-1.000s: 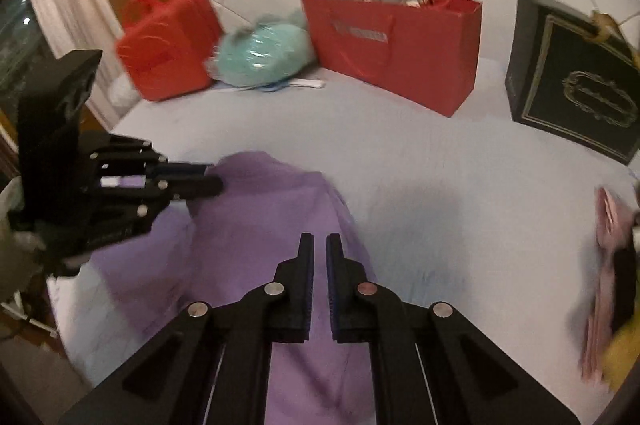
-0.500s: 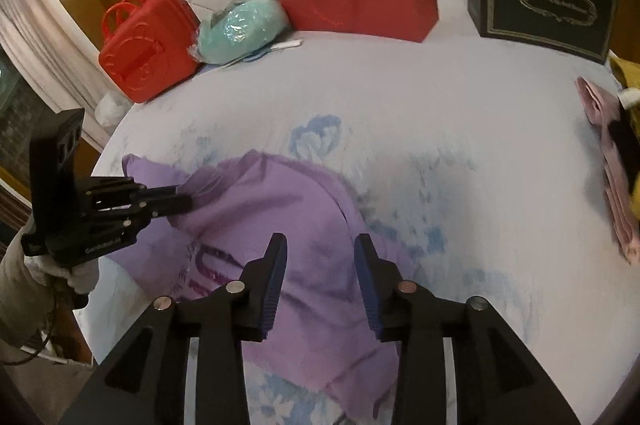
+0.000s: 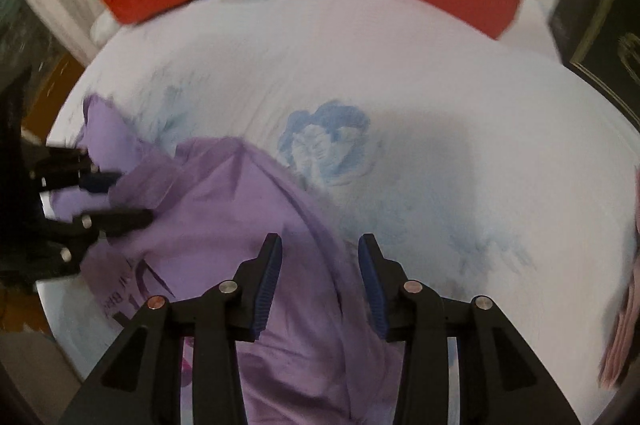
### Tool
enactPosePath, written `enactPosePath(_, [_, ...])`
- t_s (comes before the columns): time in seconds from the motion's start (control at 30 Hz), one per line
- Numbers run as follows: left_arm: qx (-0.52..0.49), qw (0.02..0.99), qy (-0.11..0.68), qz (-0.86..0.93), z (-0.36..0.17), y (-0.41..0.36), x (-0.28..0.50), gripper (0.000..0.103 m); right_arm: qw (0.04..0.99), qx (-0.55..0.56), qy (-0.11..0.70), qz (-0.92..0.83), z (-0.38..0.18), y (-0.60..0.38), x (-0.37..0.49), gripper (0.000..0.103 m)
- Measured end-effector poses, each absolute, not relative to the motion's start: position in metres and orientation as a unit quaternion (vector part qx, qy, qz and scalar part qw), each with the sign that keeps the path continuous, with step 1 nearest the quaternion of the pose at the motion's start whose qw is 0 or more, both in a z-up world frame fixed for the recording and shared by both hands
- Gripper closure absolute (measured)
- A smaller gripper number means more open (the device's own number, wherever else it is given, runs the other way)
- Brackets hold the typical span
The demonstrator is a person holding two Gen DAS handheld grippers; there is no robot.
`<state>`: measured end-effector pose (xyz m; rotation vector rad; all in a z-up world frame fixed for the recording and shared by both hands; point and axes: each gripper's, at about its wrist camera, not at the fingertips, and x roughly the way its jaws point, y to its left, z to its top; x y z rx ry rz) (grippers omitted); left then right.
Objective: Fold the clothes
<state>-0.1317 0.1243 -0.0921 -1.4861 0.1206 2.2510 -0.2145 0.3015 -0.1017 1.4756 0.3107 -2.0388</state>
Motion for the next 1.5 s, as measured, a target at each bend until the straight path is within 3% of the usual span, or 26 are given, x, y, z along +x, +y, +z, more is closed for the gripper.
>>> enactPosePath(0.03, [-0.539,0.216,0.044,0.813,-0.093,0.124,-0.134,0.093,0.298,0.555,0.137,-0.765,-0.106,0.296,-0.214,0.068])
enactPosePath(0.1, [-0.536,0.211,0.055,0.816,-0.092,0.128,-0.144,0.096,0.287,0.546,0.160,-0.771,-0.105,0.292,-0.215,0.096])
enactPosePath(0.13, [-0.534,0.209,0.061,0.817,-0.091,0.130,-0.148,0.096,0.281,0.537,0.156,-0.780,-0.098,0.295,-0.217,0.100])
enactPosePath(0.27, [-0.481,0.201,0.081,0.849,-0.060,0.141,-0.175,0.096,0.258,0.494,0.135,-0.819,-0.065,0.312,-0.224,0.100])
enactPosePath(0.4, [-0.387,0.212,0.103,0.891,-0.017,0.139,-0.153,0.095,0.297,0.397,0.104,-0.862,-0.003,0.344,-0.166,0.100])
enactPosePath(0.5, [-0.368,0.229,0.126,0.893,-0.024,0.123,-0.106,0.083,0.309,0.395,0.110,-0.858,-0.001,0.356,-0.113,0.100])
enactPosePath(0.53, [-0.390,0.236,0.130,0.881,-0.036,0.117,-0.095,0.061,0.304,0.411,0.113,-0.852,-0.009,0.359,-0.100,0.099])
enactPosePath(0.57, [-0.414,0.237,0.128,0.870,-0.049,0.110,-0.088,0.052,0.294,0.434,0.107,-0.845,-0.019,0.363,-0.090,0.096])
enactPosePath(0.73, [-0.496,0.234,0.095,0.831,-0.085,0.077,-0.068,0.052,0.245,0.503,0.036,-0.828,-0.046,0.384,-0.066,0.096])
enactPosePath(0.93, [-0.480,0.222,0.026,0.848,-0.053,0.052,-0.084,0.051,0.221,0.491,-0.011,-0.842,-0.026,0.374,-0.085,0.090])
enactPosePath(1.03, [-0.482,0.227,0.007,0.846,-0.050,0.052,-0.095,0.048,0.242,0.491,-0.030,-0.836,-0.022,0.361,-0.096,0.070])
enactPosePath(1.07, [-0.487,0.230,0.007,0.843,-0.052,0.054,-0.098,0.048,0.249,0.492,-0.025,-0.834,-0.021,0.353,-0.101,0.063])
enactPosePath(1.23, [-0.519,0.258,0.020,0.814,-0.069,0.070,-0.106,0.048,0.282,0.505,0.009,-0.816,-0.028,0.317,-0.131,0.063])
enactPosePath(1.5, [-0.538,0.257,0.050,0.801,-0.087,0.086,-0.117,0.048,0.319,0.542,0.056,-0.776,-0.052,0.284,-0.179,0.054])
